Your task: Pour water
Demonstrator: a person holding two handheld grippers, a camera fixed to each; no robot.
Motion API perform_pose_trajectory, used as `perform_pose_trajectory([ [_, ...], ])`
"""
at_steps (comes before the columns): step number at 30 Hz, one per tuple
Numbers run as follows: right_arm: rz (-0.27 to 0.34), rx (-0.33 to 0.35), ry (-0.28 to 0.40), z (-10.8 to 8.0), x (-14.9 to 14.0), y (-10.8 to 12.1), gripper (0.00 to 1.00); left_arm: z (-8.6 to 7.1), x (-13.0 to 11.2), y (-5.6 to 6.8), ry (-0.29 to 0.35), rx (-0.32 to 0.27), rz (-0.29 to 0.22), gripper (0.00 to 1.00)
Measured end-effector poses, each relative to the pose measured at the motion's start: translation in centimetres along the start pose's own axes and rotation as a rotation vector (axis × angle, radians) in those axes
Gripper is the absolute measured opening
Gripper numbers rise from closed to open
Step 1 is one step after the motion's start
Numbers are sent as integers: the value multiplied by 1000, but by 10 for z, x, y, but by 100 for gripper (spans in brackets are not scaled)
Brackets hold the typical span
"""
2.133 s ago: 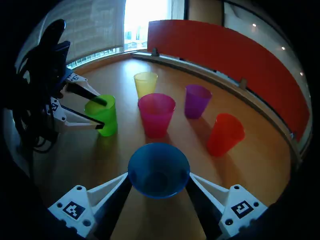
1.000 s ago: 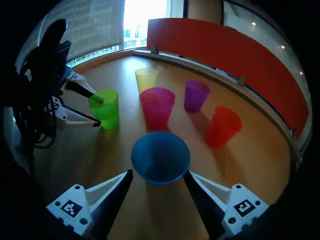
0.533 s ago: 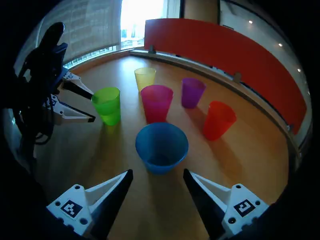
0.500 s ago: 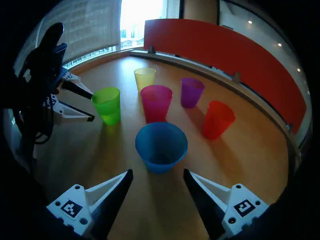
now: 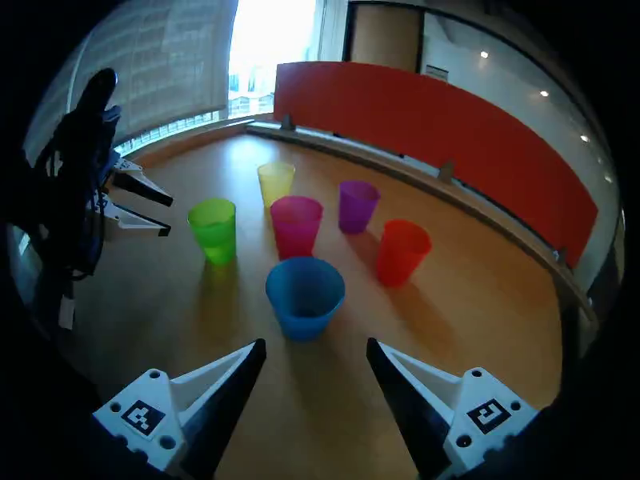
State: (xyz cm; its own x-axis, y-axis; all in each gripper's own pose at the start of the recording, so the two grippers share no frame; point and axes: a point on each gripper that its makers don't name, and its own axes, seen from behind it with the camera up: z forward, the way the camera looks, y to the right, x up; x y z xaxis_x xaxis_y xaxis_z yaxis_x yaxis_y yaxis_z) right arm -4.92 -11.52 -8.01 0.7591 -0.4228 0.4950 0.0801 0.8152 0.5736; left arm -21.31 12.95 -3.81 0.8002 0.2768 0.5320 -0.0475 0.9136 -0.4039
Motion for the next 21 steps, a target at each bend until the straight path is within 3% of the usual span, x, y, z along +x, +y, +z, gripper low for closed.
perform_pose_trajectory([
  [12,67,-116,174,-50,54,29,98,-48,26,-32,91,102,-103,90],
  [21,99,-236,330,-93,107,61,98,-86,63,-61,194,190,-139,90],
])
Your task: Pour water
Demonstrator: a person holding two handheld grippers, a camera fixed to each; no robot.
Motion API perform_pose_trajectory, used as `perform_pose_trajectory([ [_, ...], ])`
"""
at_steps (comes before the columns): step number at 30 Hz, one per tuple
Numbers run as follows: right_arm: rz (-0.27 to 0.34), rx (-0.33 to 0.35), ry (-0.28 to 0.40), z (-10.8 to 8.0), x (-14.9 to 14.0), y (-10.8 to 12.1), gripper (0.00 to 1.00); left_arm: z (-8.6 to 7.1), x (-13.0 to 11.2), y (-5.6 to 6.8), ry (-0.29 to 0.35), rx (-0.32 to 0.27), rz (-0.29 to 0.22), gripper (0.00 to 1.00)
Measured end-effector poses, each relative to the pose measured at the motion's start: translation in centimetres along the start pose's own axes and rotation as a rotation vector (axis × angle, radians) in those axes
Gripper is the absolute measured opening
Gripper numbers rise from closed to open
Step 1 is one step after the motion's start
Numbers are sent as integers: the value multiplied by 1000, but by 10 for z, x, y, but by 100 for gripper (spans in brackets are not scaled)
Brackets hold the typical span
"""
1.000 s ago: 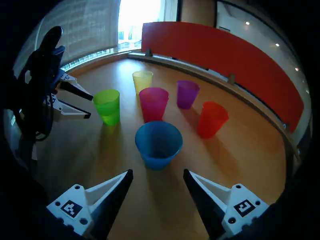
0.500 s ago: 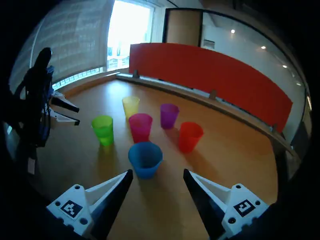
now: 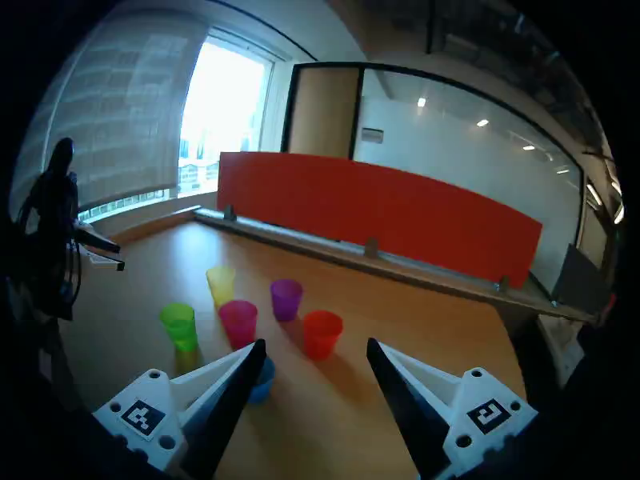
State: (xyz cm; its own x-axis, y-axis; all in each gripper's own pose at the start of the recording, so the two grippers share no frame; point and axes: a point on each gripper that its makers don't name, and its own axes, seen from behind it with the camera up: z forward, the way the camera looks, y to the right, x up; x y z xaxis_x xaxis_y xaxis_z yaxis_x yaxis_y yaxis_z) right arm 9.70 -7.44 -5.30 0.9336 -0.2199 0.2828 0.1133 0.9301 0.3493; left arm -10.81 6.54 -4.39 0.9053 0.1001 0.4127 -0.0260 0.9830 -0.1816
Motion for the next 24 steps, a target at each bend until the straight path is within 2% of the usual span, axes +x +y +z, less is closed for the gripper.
perform_pose_trajectory([
  [6,40,-64,87,-6,39,20,98,-13,28,-11,73,33,-43,90],
  [12,95,-135,162,-10,73,39,98,-26,57,-21,146,67,-45,90],
  [21,161,-272,254,-22,107,76,98,-42,105,-32,264,98,-70,90],
  [24,195,-304,279,-26,114,85,98,-42,108,-38,277,115,-89,90],
])
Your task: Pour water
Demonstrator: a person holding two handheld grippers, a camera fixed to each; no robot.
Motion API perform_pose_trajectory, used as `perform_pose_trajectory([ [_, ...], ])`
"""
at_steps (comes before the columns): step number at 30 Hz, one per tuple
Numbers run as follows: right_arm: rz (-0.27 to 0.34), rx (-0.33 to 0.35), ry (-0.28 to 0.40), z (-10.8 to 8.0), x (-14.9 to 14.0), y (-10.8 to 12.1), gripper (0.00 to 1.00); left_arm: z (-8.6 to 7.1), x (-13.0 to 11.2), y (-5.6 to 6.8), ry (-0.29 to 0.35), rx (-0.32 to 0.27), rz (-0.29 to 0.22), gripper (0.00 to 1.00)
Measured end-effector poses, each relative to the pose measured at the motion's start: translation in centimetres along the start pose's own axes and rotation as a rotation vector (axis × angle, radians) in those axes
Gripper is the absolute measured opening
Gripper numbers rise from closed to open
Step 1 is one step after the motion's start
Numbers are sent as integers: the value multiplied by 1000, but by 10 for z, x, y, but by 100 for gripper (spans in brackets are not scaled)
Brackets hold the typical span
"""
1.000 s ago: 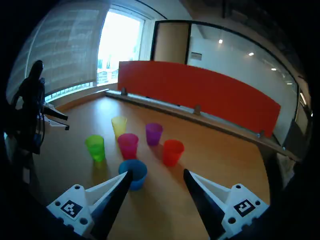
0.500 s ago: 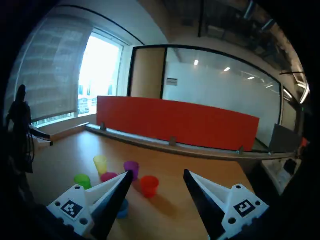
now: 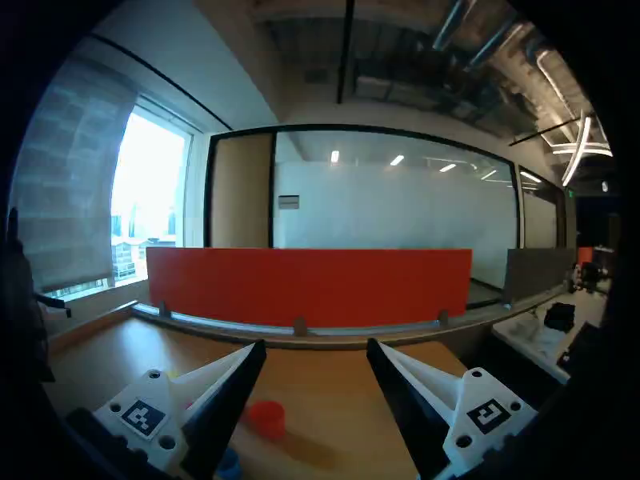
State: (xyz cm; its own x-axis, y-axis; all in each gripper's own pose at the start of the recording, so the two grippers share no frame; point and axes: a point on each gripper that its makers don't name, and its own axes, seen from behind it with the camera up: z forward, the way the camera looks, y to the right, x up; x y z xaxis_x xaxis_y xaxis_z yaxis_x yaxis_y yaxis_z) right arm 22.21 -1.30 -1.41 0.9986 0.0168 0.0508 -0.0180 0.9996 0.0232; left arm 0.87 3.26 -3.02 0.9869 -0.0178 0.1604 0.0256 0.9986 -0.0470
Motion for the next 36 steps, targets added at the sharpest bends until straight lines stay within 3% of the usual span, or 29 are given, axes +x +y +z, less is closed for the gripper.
perform_pose_trajectory([
  [3,21,-14,5,-1,3,4,98,-1,7,0,15,0,-6,90],
  [21,13,-74,5,-1,18,10,98,-4,43,1,118,-19,-21,90],
  [30,11,-82,-14,3,20,1,98,1,31,-13,122,14,6,90],
  [36,4,-93,-15,5,21,-3,98,6,21,-15,140,30,43,90],
])
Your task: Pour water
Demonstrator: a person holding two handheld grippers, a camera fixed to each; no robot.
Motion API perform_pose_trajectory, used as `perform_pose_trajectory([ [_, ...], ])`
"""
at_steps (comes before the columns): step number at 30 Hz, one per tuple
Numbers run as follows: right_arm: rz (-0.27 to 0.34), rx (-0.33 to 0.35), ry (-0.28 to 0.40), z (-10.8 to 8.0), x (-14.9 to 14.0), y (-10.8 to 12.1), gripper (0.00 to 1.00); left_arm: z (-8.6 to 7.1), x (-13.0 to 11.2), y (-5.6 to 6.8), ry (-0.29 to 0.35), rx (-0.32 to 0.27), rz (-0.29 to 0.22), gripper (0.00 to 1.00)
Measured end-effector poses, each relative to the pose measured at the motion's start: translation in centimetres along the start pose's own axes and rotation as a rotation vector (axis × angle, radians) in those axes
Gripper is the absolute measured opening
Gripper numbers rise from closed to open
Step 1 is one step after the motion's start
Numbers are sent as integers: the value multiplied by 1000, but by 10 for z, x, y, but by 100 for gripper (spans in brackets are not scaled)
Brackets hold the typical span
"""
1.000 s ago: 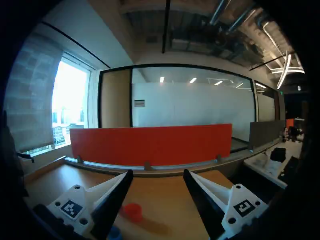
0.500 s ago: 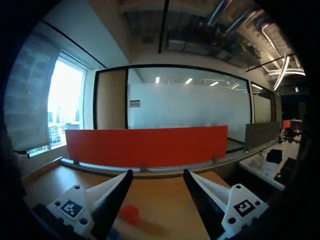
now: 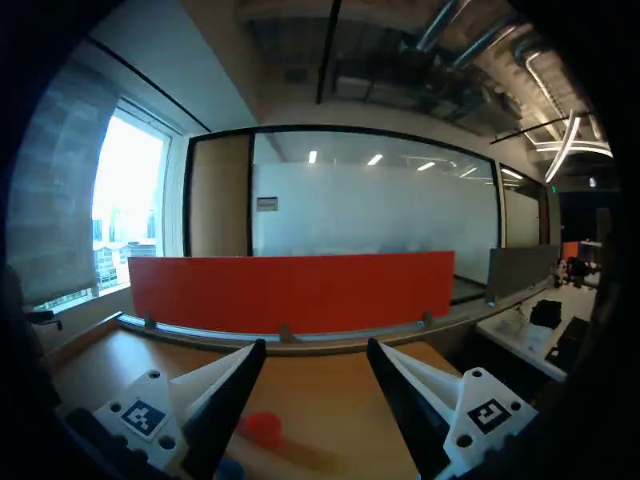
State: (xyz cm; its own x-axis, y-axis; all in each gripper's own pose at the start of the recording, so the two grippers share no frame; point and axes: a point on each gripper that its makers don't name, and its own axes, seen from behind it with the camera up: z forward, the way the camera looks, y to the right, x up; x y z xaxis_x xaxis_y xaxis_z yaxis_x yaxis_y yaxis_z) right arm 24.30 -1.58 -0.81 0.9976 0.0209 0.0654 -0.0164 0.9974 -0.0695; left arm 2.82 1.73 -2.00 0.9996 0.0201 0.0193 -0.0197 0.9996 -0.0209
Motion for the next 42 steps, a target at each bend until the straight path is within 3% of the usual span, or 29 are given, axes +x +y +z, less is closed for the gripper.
perform_pose_trajectory([
  [9,-23,2,-24,-1,-15,-5,98,8,-19,-3,72,39,36,89],
  [18,-25,4,-18,0,-23,-10,98,11,-59,-9,94,73,36,89],
  [30,-42,-7,16,-6,-33,-15,98,18,-112,-15,118,77,-20,89],
  [42,-56,-7,10,-3,-63,-21,98,26,-159,-24,108,80,-53,89],
])
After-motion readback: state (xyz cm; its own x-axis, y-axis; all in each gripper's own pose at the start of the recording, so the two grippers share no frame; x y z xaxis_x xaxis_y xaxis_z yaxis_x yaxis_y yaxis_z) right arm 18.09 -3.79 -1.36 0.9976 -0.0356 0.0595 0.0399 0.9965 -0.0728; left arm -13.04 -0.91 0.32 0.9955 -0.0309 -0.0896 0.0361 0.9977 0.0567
